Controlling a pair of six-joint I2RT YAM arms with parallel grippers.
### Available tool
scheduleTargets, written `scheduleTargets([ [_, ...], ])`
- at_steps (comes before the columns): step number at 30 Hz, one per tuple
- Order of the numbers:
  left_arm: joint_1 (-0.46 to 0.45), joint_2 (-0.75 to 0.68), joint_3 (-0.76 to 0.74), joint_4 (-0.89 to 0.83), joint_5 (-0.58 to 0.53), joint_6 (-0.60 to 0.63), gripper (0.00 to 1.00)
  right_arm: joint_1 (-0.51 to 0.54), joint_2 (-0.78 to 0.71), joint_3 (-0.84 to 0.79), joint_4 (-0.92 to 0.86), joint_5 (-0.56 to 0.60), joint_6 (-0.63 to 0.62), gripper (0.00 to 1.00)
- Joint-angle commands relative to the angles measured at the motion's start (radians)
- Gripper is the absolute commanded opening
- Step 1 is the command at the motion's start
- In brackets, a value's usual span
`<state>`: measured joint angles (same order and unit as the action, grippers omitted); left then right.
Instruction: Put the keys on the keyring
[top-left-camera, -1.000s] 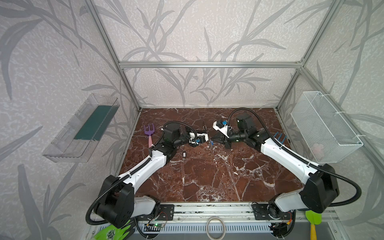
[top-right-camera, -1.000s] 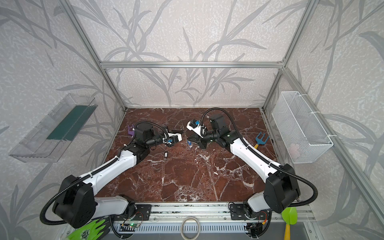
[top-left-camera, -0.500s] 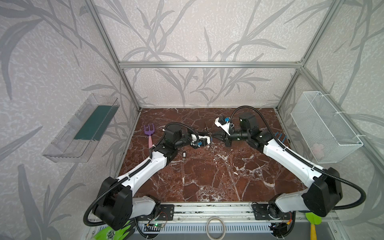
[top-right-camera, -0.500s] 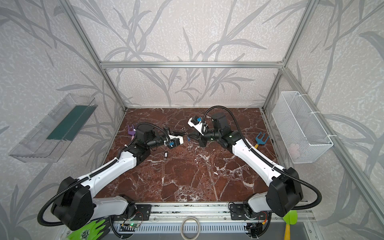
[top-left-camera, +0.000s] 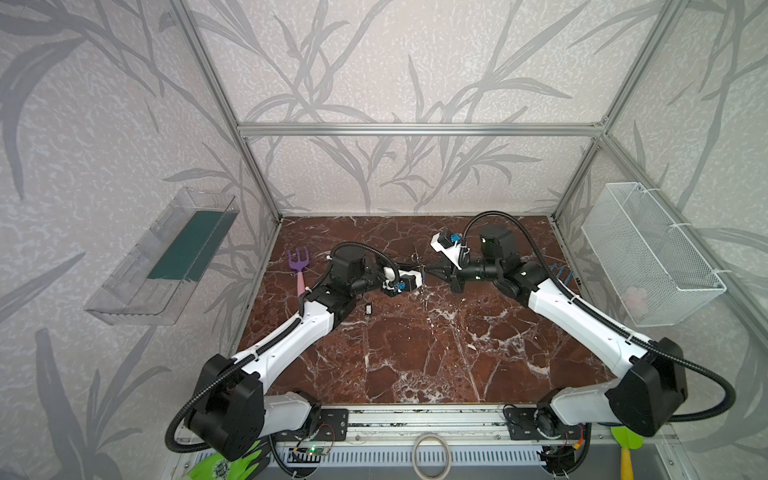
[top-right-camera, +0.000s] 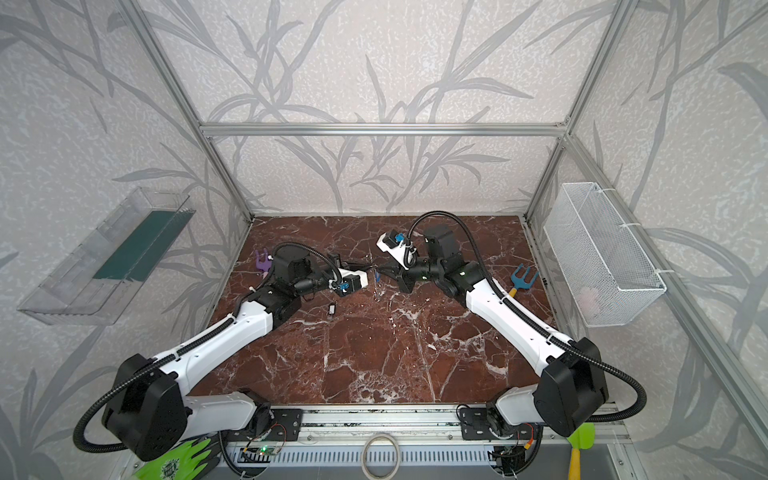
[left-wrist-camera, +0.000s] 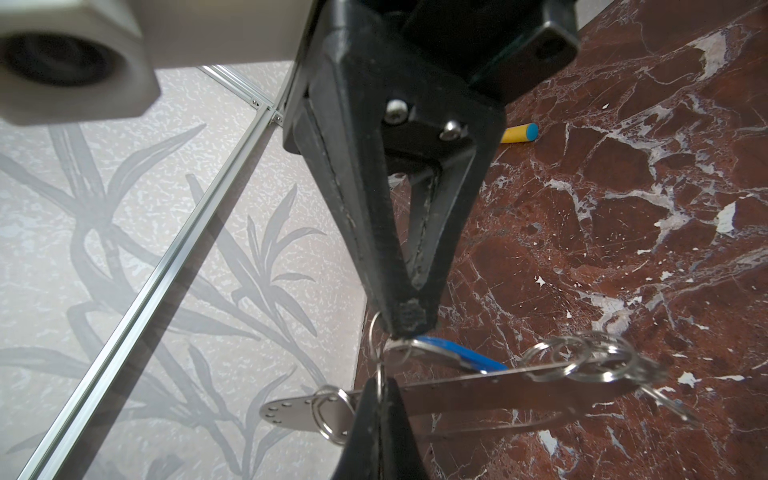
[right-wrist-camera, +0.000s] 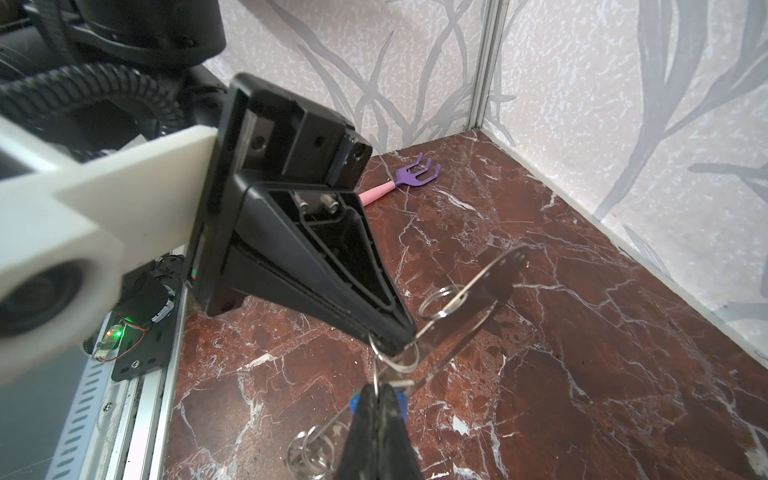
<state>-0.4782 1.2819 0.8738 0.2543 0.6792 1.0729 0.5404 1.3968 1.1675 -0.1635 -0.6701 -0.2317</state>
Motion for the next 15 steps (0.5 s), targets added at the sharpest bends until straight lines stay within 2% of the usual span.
scheduleTargets([
  [1,-0.012,-0.028,0.04,-0.007,0.03,0.002,0.0,0.001,-0.016,0.024,-0.022,0.023,0.007,0.0],
  [8,-0.014,-0.024,0.051,-0.033,0.042,0.009,0.0,0.001,-0.021,0.026,-0.006,0.04,0.017,0.0],
  [15,-0.017,-0.018,0.061,-0.059,0.036,0.006,0.0,0.004,-0.03,0.007,0.022,0.01,0.008,0.0],
])
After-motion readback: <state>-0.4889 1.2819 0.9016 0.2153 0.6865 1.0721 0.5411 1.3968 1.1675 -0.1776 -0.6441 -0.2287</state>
